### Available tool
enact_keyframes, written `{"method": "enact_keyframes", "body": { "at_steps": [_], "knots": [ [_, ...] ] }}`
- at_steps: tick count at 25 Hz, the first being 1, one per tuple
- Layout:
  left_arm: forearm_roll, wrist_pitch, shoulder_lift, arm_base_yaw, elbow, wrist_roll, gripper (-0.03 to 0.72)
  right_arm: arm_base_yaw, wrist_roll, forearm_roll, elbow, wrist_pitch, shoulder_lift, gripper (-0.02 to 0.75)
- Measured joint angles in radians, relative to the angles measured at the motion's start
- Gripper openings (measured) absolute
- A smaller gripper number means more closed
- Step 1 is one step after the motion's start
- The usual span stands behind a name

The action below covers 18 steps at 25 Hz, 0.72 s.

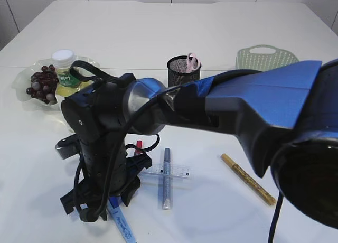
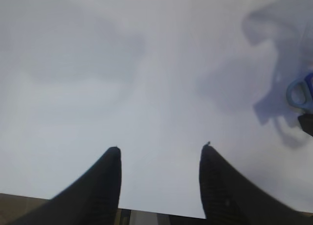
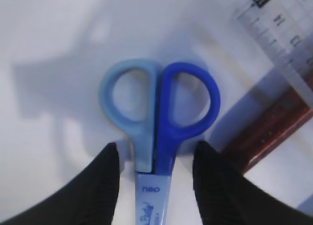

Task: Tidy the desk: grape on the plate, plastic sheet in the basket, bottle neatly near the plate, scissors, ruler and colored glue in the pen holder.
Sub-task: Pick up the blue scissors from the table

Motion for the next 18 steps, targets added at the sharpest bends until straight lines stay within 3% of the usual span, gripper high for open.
{"method": "enact_keyframes", "body": {
  "at_steps": [9,15,18],
  "knots": [
    [-0.002,0.000,0.000,0.000,0.000,0.000,0.379,0.000,0.000,0.000,-0.004,0.000,0.002,0.391],
    [-0.002,0.000,0.000,0.000,0.000,0.000,0.379,0.000,0.000,-0.009,-0.008,0.000,0.006,0.265],
    [-0.002,0.000,0.000,0.000,0.000,0.000,0.379,0.000,0.000,-0.009,-0.008,0.000,0.006,0.237]
  ]
}}
